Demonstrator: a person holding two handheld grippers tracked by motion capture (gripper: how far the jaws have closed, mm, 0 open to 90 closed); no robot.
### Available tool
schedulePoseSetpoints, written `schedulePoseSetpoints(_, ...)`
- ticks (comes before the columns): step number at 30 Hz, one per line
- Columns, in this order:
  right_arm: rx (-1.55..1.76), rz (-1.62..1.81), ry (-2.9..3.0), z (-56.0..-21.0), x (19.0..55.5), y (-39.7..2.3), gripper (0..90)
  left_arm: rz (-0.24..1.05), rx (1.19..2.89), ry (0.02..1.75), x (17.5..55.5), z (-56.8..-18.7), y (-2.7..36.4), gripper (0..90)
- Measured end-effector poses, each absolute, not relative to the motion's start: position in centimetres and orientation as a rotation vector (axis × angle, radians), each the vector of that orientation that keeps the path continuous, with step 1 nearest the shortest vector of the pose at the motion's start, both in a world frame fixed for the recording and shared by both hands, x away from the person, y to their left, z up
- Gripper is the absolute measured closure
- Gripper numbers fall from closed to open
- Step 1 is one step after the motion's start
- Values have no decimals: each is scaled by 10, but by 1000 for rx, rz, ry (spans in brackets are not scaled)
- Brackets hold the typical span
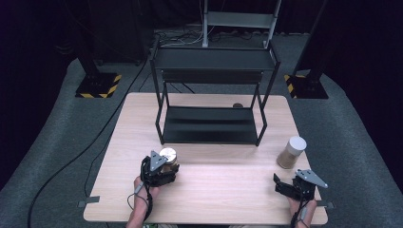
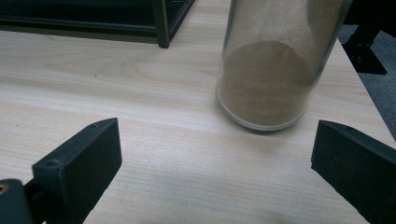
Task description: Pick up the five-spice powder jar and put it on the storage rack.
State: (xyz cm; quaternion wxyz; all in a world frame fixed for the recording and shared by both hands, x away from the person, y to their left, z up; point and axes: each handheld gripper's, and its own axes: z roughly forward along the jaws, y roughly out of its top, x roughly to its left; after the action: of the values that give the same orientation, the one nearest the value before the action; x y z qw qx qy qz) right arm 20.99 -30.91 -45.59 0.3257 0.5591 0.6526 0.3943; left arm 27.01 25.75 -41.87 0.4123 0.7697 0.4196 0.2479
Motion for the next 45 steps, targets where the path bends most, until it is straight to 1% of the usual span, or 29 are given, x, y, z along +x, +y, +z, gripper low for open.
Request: schedulePoseSetpoints(45,1467,1035,1714,-456,210,-309,6,596,1973,1057,308,-413,250,315)
